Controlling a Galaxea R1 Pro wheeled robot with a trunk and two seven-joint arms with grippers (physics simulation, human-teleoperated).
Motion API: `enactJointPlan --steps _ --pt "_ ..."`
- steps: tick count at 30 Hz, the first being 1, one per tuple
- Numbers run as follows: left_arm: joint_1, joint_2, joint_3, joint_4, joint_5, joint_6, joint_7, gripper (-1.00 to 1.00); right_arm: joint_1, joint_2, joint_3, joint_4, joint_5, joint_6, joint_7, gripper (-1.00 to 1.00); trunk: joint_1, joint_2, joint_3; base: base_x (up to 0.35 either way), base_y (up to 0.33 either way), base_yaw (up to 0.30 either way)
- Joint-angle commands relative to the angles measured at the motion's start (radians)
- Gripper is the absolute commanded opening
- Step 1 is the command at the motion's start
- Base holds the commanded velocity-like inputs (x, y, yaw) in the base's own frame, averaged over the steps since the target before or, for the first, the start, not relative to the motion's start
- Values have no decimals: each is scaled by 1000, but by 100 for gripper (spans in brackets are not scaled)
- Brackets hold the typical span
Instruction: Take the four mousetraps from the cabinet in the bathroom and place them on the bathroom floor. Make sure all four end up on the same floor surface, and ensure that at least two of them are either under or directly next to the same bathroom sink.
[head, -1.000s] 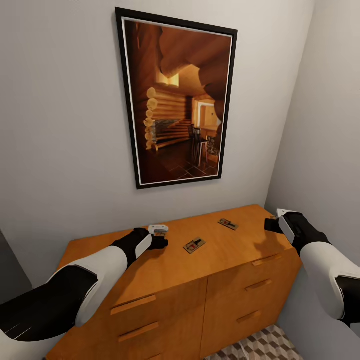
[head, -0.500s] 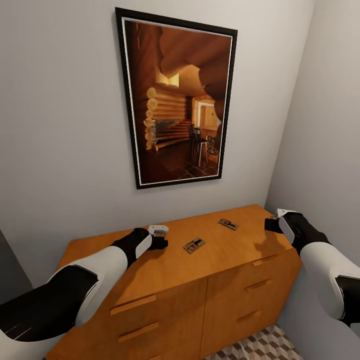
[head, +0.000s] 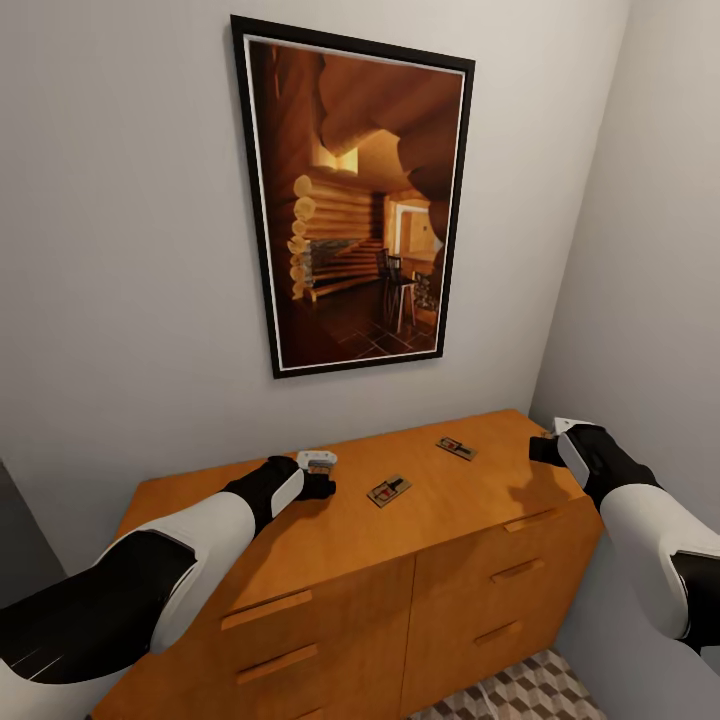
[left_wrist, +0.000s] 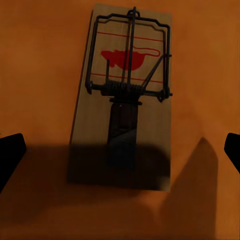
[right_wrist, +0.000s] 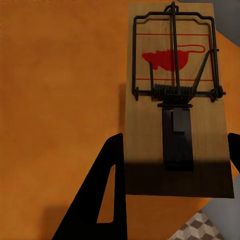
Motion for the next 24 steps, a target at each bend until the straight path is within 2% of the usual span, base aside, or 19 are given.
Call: enactJointPlan --steps 1,6,12,24 --pt "0 0 -1 7 10 5 8 100 0 0 -2 -1 -8 4 -5 -100 0 -1 -2 0 0 0" --pt "0 0 -13 6 10 6 10 100 0 0 -2 -1 -8 3 -5 -100 0 -1 -2 0 0 0" --pt "0 0 -41 6 11 7 55 100 0 0 -2 -1 -8 3 -5 -100 0 -1 -2 0 0 0" --pt "0 0 -51 7 11 8 79 100 0 0 -2 -1 -9 3 -5 -100 0 -1 -2 0 0 0"
